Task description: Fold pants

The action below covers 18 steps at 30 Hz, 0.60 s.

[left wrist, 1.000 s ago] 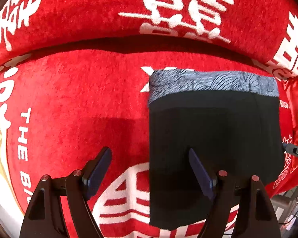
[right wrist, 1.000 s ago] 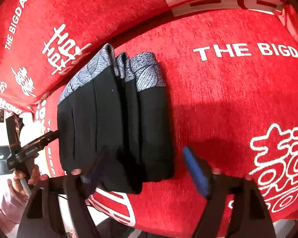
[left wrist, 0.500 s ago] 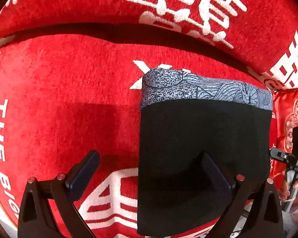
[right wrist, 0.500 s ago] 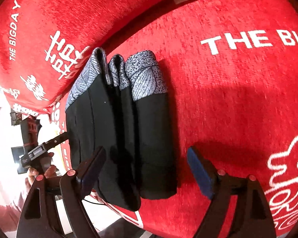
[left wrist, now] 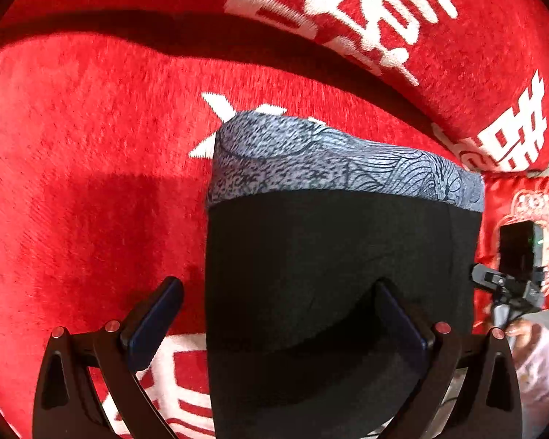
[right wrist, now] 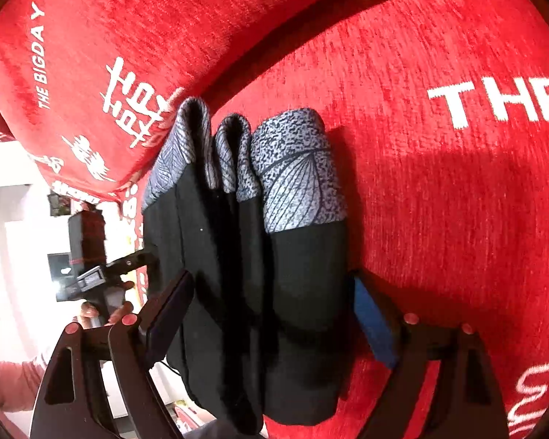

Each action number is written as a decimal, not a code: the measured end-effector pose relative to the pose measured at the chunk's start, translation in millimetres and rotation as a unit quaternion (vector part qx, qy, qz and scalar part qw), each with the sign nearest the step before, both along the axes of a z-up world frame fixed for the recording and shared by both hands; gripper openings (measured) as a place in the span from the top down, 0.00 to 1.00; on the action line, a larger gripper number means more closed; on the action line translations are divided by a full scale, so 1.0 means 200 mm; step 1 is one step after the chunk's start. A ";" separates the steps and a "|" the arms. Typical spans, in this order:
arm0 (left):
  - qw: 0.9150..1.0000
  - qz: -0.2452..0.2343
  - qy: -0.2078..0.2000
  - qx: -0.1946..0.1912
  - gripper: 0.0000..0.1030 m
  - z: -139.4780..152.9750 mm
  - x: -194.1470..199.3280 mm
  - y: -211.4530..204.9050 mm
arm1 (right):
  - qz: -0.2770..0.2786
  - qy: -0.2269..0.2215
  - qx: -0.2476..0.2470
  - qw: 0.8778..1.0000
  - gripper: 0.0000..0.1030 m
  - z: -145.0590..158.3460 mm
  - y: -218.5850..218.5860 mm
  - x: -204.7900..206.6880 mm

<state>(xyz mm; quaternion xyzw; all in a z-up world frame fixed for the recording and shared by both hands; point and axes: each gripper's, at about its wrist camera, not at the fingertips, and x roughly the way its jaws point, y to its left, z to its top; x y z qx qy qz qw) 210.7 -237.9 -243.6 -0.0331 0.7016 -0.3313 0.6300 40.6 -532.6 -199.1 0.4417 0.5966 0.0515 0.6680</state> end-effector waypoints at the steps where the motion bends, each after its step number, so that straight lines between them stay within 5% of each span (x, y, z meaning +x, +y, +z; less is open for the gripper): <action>1: 1.000 0.004 0.008 -0.005 0.00 -0.01 0.00 0.01 | -0.005 -0.004 0.008 1.000 0.14 -0.01 -0.01 -0.01; 7: 0.999 0.026 0.021 -0.016 0.00 -0.02 -0.02 0.02 | -0.044 0.002 0.049 0.998 0.16 -0.04 -0.07 -0.04; 10: 0.999 0.021 -0.008 -0.028 0.22 0.06 -0.06 0.01 | -0.031 0.022 0.033 0.999 0.42 -0.03 -0.06 -0.02; 18: 0.998 0.029 -0.055 -0.017 0.40 0.27 -0.15 0.01 | -0.017 0.017 0.037 0.999 0.59 0.07 -0.03 0.02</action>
